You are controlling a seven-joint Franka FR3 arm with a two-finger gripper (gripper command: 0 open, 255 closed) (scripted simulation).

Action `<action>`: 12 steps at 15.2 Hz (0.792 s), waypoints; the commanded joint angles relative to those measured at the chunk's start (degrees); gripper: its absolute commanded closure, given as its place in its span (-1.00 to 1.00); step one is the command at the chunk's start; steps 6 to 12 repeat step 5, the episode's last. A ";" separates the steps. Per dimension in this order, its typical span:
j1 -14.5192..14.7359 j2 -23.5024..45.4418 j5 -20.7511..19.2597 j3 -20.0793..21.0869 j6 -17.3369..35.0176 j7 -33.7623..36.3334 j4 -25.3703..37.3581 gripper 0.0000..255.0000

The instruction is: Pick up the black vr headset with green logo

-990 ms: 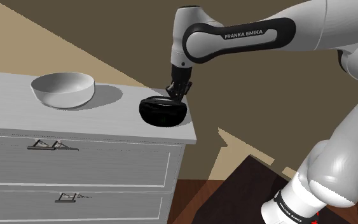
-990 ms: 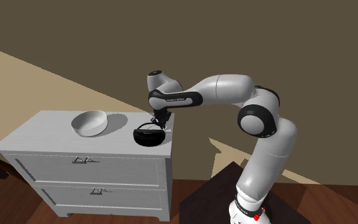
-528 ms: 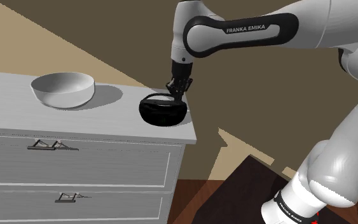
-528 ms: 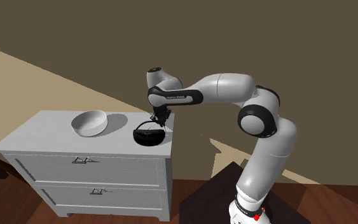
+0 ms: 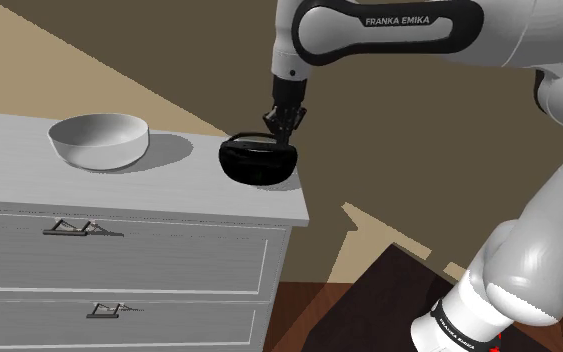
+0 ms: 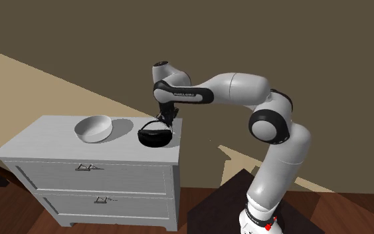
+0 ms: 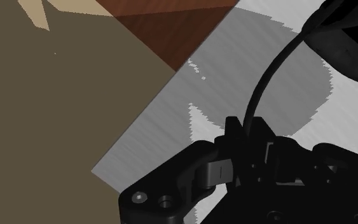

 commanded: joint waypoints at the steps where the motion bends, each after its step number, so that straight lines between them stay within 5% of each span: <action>1: 0.00 0.19 -0.02 0.00 -1.65 -0.10 1.86 1.00; 12: 0.02 0.38 -0.05 0.02 -3.35 -0.17 3.75 1.00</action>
